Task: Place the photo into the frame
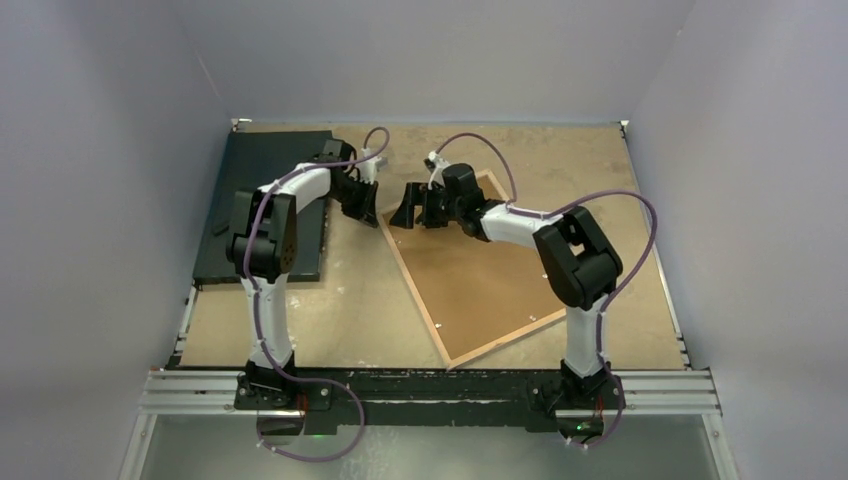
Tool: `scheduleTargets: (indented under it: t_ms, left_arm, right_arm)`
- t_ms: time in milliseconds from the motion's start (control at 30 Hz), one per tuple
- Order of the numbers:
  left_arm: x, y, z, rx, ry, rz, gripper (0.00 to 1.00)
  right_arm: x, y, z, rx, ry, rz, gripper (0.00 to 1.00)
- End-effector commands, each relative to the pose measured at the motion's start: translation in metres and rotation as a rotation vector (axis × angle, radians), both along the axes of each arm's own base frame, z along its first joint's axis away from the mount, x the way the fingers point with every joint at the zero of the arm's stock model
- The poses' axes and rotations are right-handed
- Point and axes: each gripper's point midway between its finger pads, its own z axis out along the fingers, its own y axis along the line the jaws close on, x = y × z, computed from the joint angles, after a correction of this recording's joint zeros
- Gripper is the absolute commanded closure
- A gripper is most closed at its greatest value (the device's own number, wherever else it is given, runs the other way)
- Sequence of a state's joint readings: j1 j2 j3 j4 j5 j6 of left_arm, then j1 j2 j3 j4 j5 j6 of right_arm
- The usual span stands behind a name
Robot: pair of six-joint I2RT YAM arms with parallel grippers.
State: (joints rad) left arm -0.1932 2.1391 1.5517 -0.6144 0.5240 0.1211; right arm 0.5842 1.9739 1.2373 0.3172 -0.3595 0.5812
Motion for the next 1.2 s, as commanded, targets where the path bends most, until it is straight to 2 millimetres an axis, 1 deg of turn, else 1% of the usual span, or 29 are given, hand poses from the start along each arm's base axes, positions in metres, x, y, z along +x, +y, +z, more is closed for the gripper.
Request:
scheduleTargets:
  t_ms: [0, 67, 167, 400, 533, 733, 900, 1167]
  left_arm:
    - [-0.001, -0.003, 0.009, 0.003, -0.021, 0.009, 1.0]
    - [-0.002, -0.003, 0.009, 0.005, -0.021, 0.004, 1.0]
    - [-0.002, -0.003, 0.009, 0.006, -0.021, 0.002, 1.0]
    - [-0.003, -0.003, 0.009, 0.003, -0.021, -0.003, 1.0]
    - [-0.005, -0.003, 0.008, 0.002, -0.018, -0.008, 1.0]
    - [-0.005, -0.003, 0.01, -0.002, -0.026, -0.012, 1.0]
    - [-0.005, -0.003, 0.011, -0.003, -0.028, -0.013, 1.0]
    - [-0.004, -0.004, 0.011, -0.005, -0.026, -0.009, 1.0]
  right_arm:
    - [-0.009, 0.031, 0.017, 0.046, -0.101, 0.175, 0.11]
    - [-0.016, 0.038, 0.012, 0.038, -0.108, 0.227, 0.12]
    - [-0.02, 0.042, 0.006, 0.021, -0.114, 0.259, 0.12]
    - [-0.017, 0.043, -0.013, -0.024, -0.11, 0.281, 0.12]
    - [-0.013, 0.044, -0.018, -0.05, -0.114, 0.296, 0.12]
    - [-0.019, 0.046, -0.024, -0.054, -0.104, 0.318, 0.13]
    - [-0.025, 0.048, -0.029, -0.068, -0.093, 0.327, 0.18]
    - [-0.034, 0.047, -0.032, -0.081, -0.086, 0.341, 0.26]
